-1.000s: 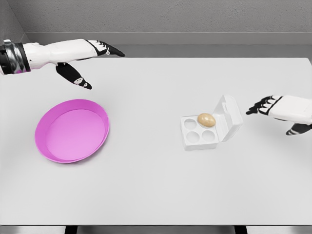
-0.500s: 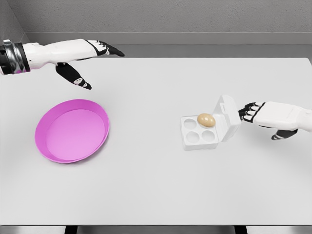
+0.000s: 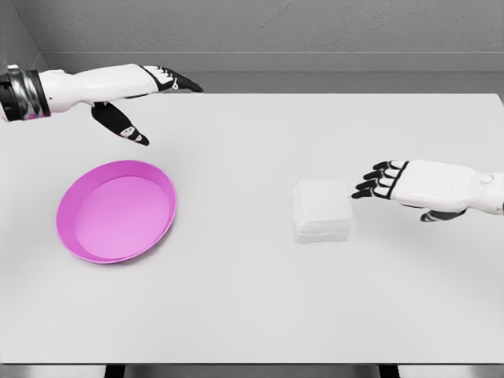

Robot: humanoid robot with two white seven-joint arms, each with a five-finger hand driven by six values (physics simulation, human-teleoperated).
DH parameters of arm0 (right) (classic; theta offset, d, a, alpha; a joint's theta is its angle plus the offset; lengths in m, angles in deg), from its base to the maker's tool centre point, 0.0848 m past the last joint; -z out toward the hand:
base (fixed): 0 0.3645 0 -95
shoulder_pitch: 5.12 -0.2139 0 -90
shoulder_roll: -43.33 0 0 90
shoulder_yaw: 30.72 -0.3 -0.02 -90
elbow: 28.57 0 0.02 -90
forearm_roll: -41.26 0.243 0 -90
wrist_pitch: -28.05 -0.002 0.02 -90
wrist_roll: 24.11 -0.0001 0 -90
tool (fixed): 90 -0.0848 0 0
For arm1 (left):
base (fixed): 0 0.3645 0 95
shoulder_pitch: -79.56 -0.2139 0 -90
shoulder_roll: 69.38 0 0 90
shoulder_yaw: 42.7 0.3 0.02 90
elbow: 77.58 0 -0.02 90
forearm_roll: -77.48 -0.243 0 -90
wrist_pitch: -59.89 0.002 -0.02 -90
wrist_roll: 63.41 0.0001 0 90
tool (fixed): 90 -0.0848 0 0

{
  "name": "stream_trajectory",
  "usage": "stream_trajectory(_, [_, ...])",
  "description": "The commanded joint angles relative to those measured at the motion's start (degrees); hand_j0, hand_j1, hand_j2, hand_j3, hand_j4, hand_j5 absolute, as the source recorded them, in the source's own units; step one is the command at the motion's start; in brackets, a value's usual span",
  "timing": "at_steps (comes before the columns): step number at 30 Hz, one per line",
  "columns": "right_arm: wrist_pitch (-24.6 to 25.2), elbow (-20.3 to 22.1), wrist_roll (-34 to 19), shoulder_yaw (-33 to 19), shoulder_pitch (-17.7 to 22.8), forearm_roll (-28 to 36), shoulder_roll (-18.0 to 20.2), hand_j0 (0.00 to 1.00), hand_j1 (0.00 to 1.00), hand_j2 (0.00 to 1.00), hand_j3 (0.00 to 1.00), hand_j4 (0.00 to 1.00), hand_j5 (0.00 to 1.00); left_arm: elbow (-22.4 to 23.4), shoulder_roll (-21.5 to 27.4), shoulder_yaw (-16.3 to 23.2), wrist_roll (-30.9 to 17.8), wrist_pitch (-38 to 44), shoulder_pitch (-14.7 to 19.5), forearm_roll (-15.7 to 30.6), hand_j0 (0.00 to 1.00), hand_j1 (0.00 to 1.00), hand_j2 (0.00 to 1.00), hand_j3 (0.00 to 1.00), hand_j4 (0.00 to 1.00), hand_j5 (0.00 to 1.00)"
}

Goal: Pack egg into the box and close the box lid

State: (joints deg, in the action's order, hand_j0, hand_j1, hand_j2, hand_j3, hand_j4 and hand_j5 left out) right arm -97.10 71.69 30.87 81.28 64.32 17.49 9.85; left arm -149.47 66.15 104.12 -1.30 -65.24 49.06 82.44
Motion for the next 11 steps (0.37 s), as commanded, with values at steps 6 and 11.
stream_trajectory(6, [0.14,-2.52,0.02,-9.08,0.0,7.33,1.58,1.0,1.0,1.0,1.0,1.0,1.0,0.18,0.26,-0.31,0.03,0.14,0.09,0.5,1.0,1.0,1.0,1.0,1.0,1.0])
stream_trajectory(11, [0.14,-3.14,0.02,-8.81,0.09,7.24,1.32,1.0,1.0,1.0,1.0,1.0,1.0,1.94,0.17,-0.22,0.03,0.14,0.0,0.5,1.0,1.0,1.0,1.0,1.0,1.0])
